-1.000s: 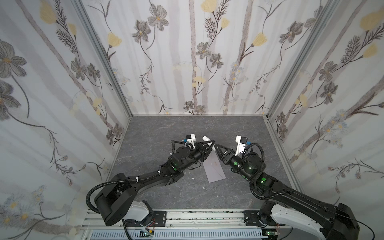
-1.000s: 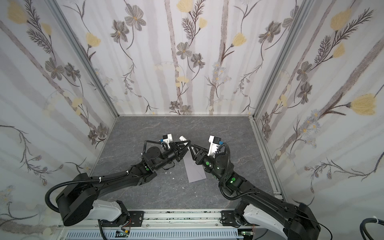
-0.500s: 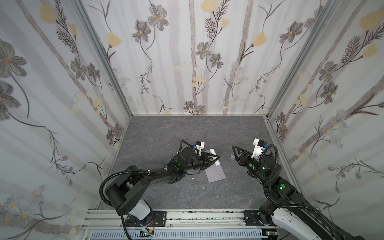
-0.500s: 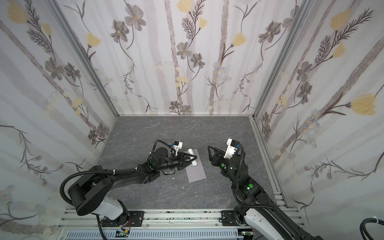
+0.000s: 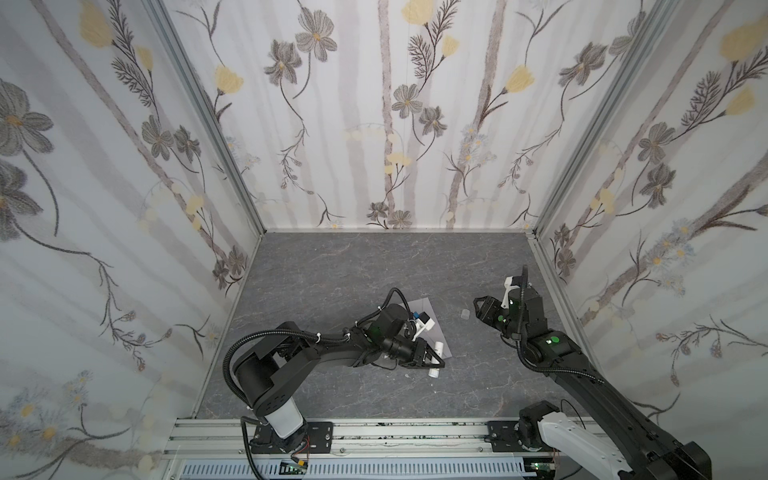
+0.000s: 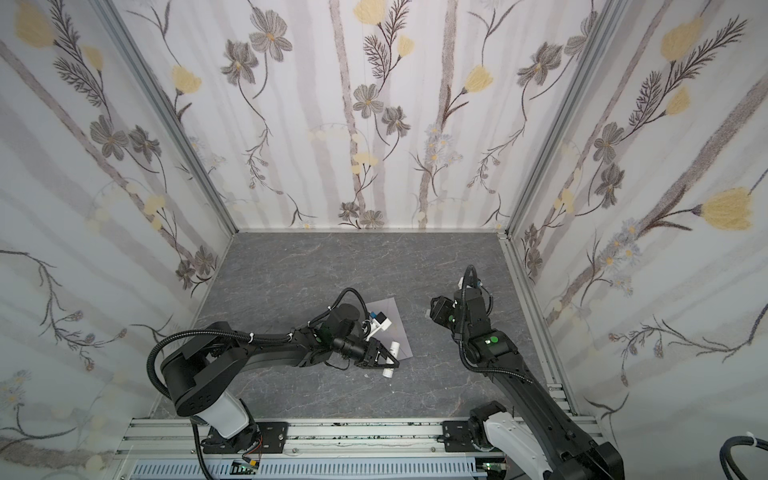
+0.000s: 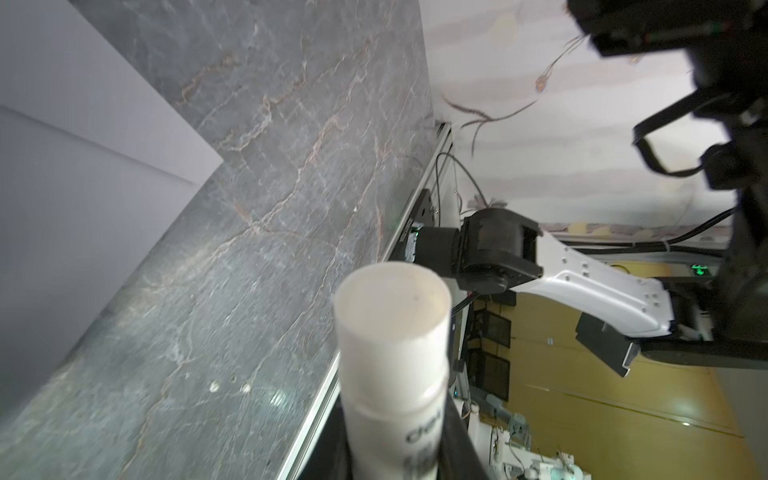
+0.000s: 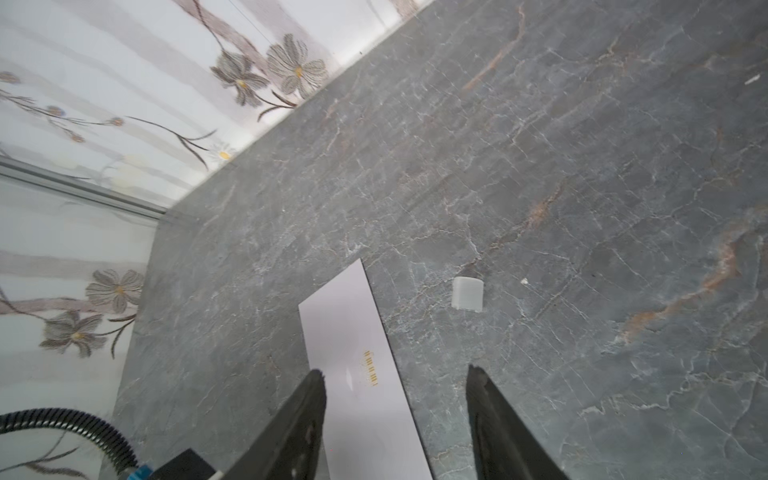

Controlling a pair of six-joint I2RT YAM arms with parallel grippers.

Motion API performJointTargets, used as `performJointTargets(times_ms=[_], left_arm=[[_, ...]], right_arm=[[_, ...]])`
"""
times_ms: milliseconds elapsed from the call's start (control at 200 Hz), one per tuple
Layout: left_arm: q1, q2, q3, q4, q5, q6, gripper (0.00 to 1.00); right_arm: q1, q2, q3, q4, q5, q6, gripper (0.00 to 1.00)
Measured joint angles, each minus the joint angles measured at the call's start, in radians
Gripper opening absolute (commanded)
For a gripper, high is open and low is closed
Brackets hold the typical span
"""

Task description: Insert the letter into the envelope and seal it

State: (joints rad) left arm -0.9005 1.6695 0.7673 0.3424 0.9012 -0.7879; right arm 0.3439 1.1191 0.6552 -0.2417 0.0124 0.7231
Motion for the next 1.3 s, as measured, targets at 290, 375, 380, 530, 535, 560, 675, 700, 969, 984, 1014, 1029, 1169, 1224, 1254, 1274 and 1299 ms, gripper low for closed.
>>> performJointTargets(times_ms=[290, 375, 380, 530, 535, 560, 675, 700, 969, 984, 1014, 1029, 1169, 1224, 1254, 1274, 1299], left_arm=[[-0.004, 0.082, 0.097, -0.261, -0.008, 0.185, 0.0], [-0.004, 0.1, 0.124, -0.281, -0.011, 0.208, 0.0], [-0.003, 0.101, 0.126, -0.282, -0.011, 0.209, 0.0], [0.003, 0.125, 0.16, -0.3, -0.016, 0.233, 0.0], [0.003, 0.126, 0.161, -0.301, -0.017, 0.235, 0.0], [0.005, 0.127, 0.164, -0.303, -0.019, 0.236, 0.0], [0.015, 0.128, 0.169, -0.312, -0.035, 0.244, 0.0], [0.018, 0.128, 0.169, -0.313, -0.039, 0.247, 0.0], [0.062, 0.125, 0.171, -0.316, -0.06, 0.261, 0.0], [0.063, 0.125, 0.172, -0.317, -0.06, 0.262, 0.0], [0.064, 0.125, 0.174, -0.317, -0.06, 0.262, 0.0], [0.064, 0.124, 0.175, -0.316, -0.06, 0.262, 0.0], [0.064, 0.125, 0.185, -0.316, -0.06, 0.265, 0.0], [0.065, 0.125, 0.188, -0.316, -0.06, 0.265, 0.0], [0.065, 0.125, 0.189, -0.316, -0.061, 0.265, 0.0], [0.065, 0.125, 0.19, -0.316, -0.061, 0.265, 0.0], [0.065, 0.125, 0.19, -0.316, -0.061, 0.265, 0.0]], right_arm=[[-0.032, 0.278, 0.104, -0.028, -0.018, -0.018, 0.55], [-0.036, 0.365, 0.153, -0.029, -0.037, -0.026, 0.55], [-0.035, 0.372, 0.158, -0.03, -0.038, -0.026, 0.55], [-0.039, 0.474, 0.226, -0.034, -0.04, -0.044, 0.55], [-0.039, 0.478, 0.229, -0.034, -0.04, -0.044, 0.55], [-0.04, 0.493, 0.24, -0.031, -0.039, -0.045, 0.55], [-0.044, 0.56, 0.272, -0.041, -0.039, -0.055, 0.55], [-0.044, 0.574, 0.278, -0.042, -0.039, -0.059, 0.55], [-0.045, 0.661, 0.312, -0.068, -0.038, -0.077, 0.55], [-0.045, 0.663, 0.313, -0.07, -0.037, -0.077, 0.55], [-0.046, 0.668, 0.314, -0.073, -0.033, -0.078, 0.55], [-0.046, 0.669, 0.315, -0.075, -0.032, -0.078, 0.55], [-0.048, 0.69, 0.315, -0.082, -0.029, -0.078, 0.55], [-0.048, 0.702, 0.315, -0.083, -0.029, -0.077, 0.54], [-0.048, 0.708, 0.315, -0.084, -0.029, -0.077, 0.53], [-0.048, 0.713, 0.316, -0.085, -0.029, -0.077, 0.53], [-0.049, 0.717, 0.317, -0.088, -0.029, -0.077, 0.53]])
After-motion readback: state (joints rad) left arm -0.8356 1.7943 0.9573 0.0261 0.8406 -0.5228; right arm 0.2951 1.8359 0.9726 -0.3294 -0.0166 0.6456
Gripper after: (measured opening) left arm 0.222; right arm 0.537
